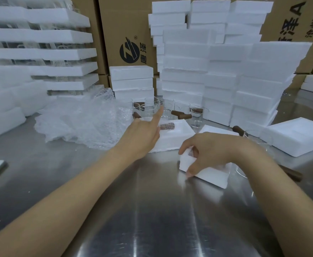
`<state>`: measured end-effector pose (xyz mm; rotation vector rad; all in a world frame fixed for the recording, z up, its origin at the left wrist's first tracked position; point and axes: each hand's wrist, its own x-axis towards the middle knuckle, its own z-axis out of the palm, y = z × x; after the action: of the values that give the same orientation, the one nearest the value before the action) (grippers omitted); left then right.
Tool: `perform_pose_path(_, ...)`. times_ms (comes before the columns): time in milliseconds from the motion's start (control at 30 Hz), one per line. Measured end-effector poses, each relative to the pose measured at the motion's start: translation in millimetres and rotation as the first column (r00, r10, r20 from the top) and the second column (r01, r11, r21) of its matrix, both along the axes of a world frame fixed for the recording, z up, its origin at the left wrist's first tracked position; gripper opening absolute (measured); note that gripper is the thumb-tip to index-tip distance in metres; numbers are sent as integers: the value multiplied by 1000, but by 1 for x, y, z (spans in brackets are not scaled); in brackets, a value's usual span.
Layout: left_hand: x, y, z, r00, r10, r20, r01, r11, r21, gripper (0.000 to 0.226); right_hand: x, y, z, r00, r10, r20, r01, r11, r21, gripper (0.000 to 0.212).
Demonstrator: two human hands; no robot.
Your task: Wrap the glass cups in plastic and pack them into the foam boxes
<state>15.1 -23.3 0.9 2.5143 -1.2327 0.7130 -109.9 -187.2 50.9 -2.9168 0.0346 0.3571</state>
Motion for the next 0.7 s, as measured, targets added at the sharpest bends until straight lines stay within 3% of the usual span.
perform_pose_path(67, -3, 9, 3, 994, -78, -76, 68, 990, -127, 62, -1, -2, 6, 997, 4, 79, -14, 992, 126, 43)
perform_pose_path(133, 0, 24, 6, 998, -55, 12, 57, 973, -224, 60, -3, -8, 15, 981, -16, 192, -41, 957, 287, 32)
perform_pose_path(200, 9, 39, 10, 997, 13, 74, 0, 985, -172, 61, -8, -16, 25, 959, -12, 283, -125, 879, 461, 21)
perform_pose_path(300, 19, 50, 7, 995, 49, -90, -53, 998, -40, 69, -19, -23, 33, 926, -53, 374, -213, 744, 633, 17)
perform_pose_path(400, 21, 42, 2, 976, 60, -209, -66, 998, -23, 77, -25, -29, 40, 880, -165, 446, -249, 639, 728, 18)
perform_pose_path(467, 21, 34, 1, 976, 67, -207, -69, 998, 0, 80, -28, -33, 43, 822, -266, 504, -318, 520, 793, 16)
perform_pose_path(567, 21, 28, 2, 980, 61, -192, -53, 998, 45, 83, -28, -36, 45, 701, -452, 551, -501, 238, 832, 19)
perform_pose_path(700, 12, 33, -4, 939, -61, -339, 50, 998, -42, 87, -10, -37, 37, 613, -642, 461, -642, -64, 764, 38)
